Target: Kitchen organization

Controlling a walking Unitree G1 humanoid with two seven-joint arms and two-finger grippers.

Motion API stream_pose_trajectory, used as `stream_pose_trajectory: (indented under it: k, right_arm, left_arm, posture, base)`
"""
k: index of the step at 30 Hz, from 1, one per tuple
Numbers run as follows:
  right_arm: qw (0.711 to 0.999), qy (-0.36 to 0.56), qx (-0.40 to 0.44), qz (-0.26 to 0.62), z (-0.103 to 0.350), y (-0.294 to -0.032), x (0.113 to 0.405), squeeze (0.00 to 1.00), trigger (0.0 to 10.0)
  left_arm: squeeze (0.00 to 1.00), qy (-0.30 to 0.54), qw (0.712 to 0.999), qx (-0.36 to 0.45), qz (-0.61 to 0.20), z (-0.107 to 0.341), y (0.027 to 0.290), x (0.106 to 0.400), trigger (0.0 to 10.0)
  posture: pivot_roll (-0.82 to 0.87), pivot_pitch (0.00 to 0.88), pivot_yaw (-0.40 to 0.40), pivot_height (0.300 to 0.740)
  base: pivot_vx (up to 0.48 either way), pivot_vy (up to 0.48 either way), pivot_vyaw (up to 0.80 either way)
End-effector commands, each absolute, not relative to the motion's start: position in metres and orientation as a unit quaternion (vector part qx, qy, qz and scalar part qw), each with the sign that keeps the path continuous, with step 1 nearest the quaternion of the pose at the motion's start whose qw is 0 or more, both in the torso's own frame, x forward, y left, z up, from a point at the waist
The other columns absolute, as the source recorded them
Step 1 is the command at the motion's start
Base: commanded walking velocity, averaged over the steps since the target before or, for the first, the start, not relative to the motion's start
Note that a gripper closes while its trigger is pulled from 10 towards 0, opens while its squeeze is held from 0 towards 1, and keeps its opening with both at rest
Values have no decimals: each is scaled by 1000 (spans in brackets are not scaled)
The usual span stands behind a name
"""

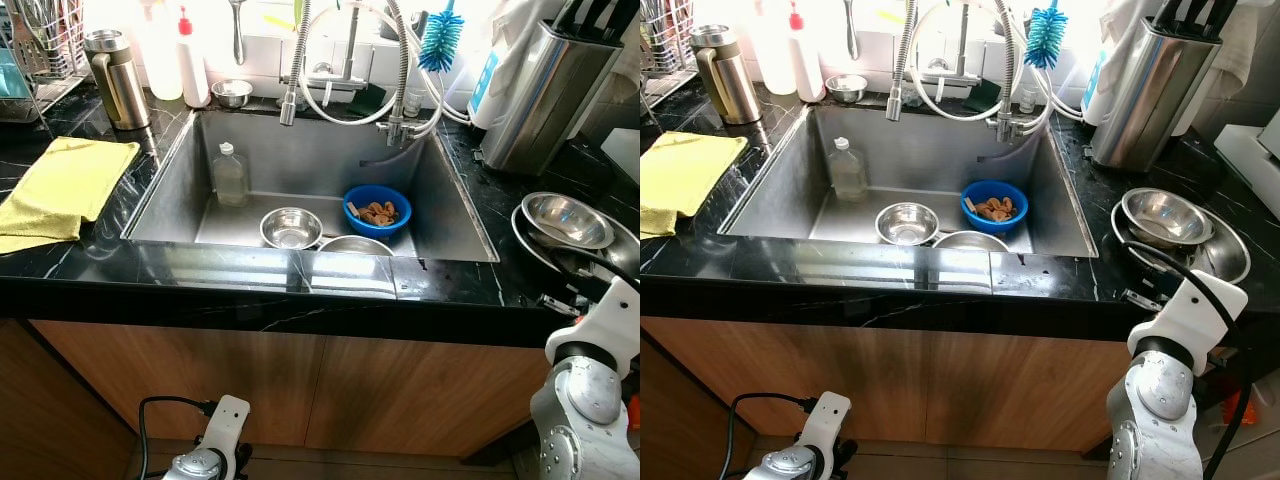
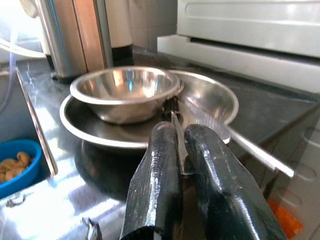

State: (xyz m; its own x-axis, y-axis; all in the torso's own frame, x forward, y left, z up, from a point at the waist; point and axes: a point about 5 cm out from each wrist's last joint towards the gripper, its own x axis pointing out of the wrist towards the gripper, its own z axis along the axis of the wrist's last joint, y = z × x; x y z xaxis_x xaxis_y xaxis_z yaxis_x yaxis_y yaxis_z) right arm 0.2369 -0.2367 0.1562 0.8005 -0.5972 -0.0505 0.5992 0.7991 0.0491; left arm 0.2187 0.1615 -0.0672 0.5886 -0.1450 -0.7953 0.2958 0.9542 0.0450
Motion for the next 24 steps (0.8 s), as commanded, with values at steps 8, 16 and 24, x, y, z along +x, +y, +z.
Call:
stream_pose_trajectory:
  k: [8,16,24]
  right_arm:
    - [946,-45,22,-322,180,-241,240,0,10000]
    - [946,-50,21,-320,182,-240,242,0,10000]
    - [943,-48,20,-328,181,-243,241,0,10000]
  left_arm:
    - [0,441,885,83,-126,-68,160,218,10000]
    - [0,439,886,83,-126,-67,159,219,10000]
    - [0,437,887,83,-126,-66,159,221,10000]
  posture:
    - [156,62,-91,732]
    - [157,59,-91,732]
    - [155,59,-89,732]
  base:
    - [0,0,0]
    - [0,0,0]
    - [0,0,0]
